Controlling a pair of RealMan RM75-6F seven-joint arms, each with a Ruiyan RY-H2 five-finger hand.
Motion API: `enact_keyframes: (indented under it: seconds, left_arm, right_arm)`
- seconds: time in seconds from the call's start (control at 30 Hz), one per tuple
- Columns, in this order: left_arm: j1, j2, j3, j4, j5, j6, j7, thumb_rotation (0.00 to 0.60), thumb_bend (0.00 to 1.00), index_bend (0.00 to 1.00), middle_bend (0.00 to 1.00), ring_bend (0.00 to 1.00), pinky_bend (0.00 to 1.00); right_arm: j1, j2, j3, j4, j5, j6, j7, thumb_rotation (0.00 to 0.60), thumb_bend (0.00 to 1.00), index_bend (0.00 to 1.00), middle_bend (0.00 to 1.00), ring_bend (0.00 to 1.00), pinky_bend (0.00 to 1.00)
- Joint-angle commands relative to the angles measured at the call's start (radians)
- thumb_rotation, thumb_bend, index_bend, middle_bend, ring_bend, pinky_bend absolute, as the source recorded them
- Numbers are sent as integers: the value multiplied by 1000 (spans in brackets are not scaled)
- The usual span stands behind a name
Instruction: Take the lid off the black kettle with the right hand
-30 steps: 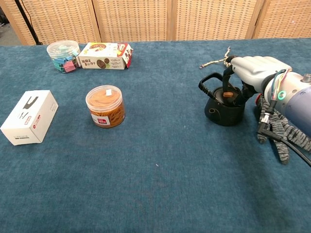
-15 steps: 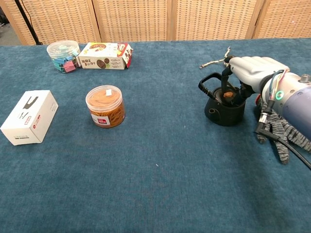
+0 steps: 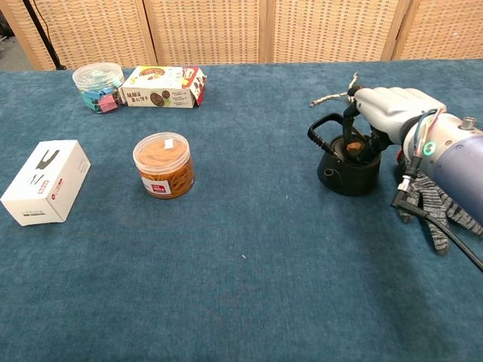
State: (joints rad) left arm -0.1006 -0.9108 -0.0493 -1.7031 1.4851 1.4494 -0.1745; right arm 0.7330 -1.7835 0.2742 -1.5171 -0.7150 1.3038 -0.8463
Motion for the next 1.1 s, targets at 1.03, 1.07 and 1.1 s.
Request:
enact_keyframes:
  seconds: [1.03,1.07,1.1]
  left_arm:
    - [-1,-1,6,-2,9,-2,7,600,34,0,0,0,0]
    - [-1,-1,6,-2,8,-1,7,600,34,0,0,0,0]
    - [0,-1,5,-2,7,0,7,600,35,0,0,0,0]
  right_arm:
    - [-12,90,46,-110,-40,78,-32,600,404,641,48,0,0]
    - [-13,94,47,-98,-32,72,-29,600,404,641,49,0,0]
    - [-14,98,49,-85,-24,64,-25,600,404,641,49,0,0]
